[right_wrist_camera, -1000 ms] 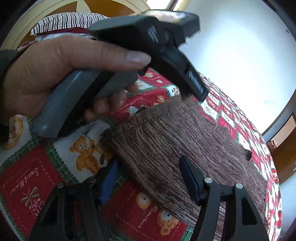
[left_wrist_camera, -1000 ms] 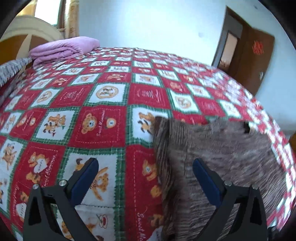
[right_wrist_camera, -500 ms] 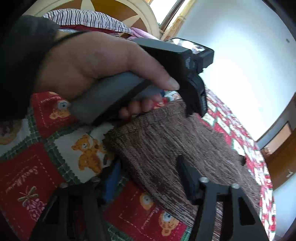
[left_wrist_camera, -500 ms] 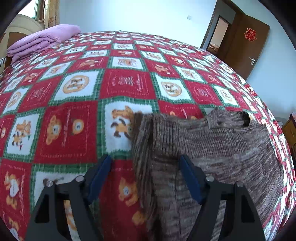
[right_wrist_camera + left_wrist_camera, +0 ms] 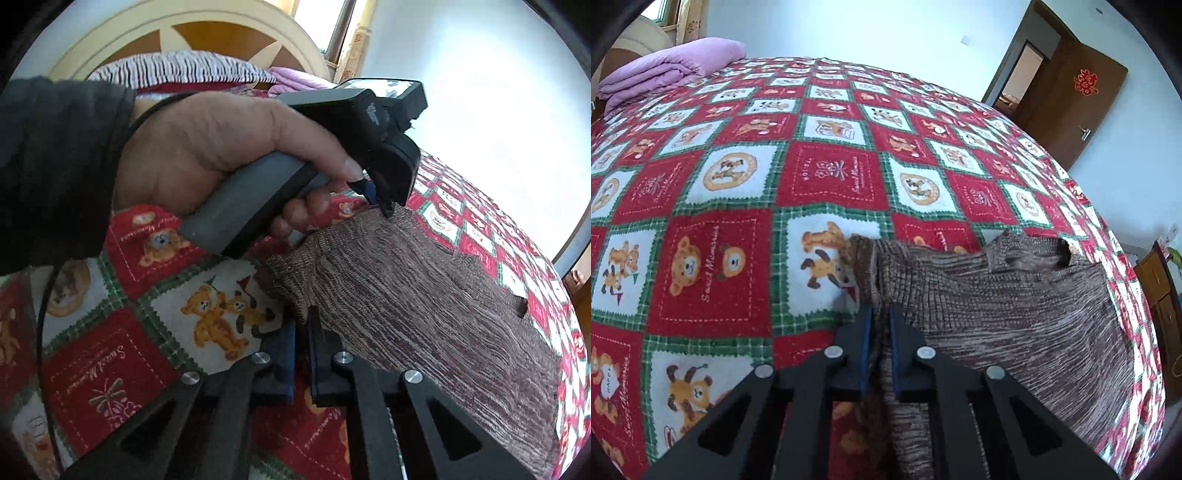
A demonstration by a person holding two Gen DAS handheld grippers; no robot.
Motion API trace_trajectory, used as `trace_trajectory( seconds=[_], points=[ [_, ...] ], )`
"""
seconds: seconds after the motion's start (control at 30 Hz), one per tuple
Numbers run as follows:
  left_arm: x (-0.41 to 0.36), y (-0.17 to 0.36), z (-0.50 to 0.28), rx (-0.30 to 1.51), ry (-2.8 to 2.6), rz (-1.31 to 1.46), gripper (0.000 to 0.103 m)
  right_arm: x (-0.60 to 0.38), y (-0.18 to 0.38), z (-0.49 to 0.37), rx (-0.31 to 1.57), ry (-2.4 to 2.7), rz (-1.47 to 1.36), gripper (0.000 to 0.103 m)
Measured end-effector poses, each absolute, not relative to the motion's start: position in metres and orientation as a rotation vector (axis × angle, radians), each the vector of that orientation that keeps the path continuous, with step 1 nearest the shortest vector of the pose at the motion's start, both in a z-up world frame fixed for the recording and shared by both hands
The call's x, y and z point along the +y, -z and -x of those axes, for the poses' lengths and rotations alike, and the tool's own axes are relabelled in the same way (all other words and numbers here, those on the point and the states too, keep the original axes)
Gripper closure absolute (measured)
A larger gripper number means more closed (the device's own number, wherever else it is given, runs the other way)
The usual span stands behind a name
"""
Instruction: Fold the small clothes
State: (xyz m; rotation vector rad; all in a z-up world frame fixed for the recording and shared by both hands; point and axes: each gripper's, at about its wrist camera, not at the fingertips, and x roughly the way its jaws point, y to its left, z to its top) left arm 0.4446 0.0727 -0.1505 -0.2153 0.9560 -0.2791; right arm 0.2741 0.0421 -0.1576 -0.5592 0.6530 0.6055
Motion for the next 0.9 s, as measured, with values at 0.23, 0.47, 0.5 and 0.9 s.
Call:
trace_trajectory(
  seconds=[0.23,0.47,0.5,0.9],
  points=[
    [0.073,0.132,-0.444,0.936,0.290,0.280,0.095,0.020,0.143,-0.271,0.645,-0.594,0.448,0.099],
    [0.062,0.114,-0.444,0.913,0.329,0.338,0.095,-0.016,0.124,-0.280,0.652,-0.566,0.334,0.099],
    [0.059,0.112,-0.444,0.909,0.332,0.339,0.095,-0.022,0.121,-0.282,0.652,-0.559,0.320,0.099],
    [0.011,0.082,-0.440,0.870,0.411,0.338,0.095,-0.084,0.104,-0.293,0.647,-0.506,0.167,0.099]
  ],
)
